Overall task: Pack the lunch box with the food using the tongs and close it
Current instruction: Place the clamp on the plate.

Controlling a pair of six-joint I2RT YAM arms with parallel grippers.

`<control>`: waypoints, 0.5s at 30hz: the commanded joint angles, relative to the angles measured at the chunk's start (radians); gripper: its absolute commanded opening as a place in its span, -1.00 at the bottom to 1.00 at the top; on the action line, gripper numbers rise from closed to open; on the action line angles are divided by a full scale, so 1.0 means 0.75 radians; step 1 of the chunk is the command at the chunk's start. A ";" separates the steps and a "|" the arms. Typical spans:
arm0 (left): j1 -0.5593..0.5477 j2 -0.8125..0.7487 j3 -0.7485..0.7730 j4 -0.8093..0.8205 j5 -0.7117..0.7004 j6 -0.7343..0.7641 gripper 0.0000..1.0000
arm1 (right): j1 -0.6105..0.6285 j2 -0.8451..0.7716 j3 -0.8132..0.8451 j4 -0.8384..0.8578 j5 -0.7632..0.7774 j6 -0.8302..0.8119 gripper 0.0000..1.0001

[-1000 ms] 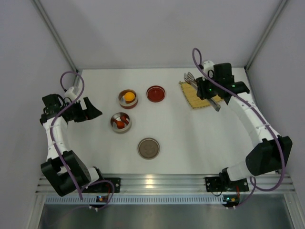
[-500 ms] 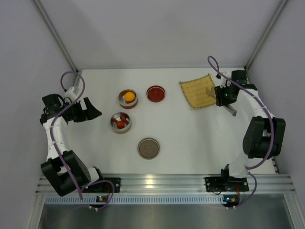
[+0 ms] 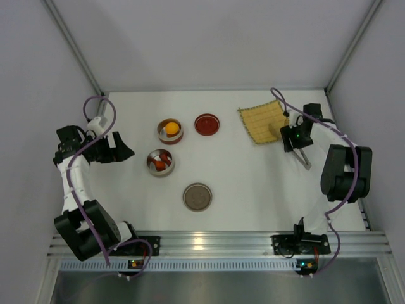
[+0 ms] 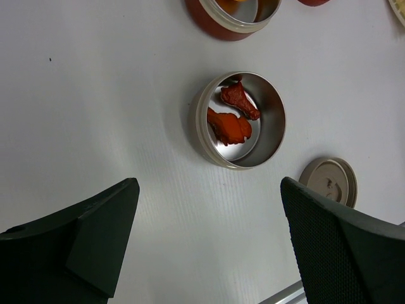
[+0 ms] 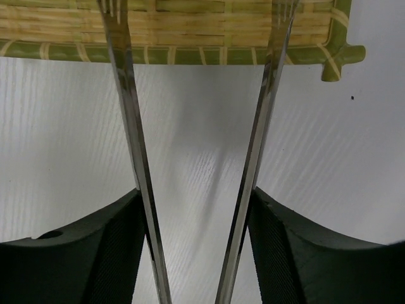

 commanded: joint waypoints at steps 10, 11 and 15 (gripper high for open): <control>0.009 -0.055 -0.040 -0.111 0.005 0.233 0.96 | -0.046 -0.036 -0.070 0.054 -0.029 -0.082 0.52; 0.009 -0.055 -0.040 -0.117 0.005 0.243 0.97 | -0.048 -0.036 -0.070 0.049 -0.033 -0.084 0.54; 0.009 -0.061 -0.045 -0.179 0.009 0.311 0.97 | -0.048 -0.034 -0.058 0.015 -0.058 -0.092 0.61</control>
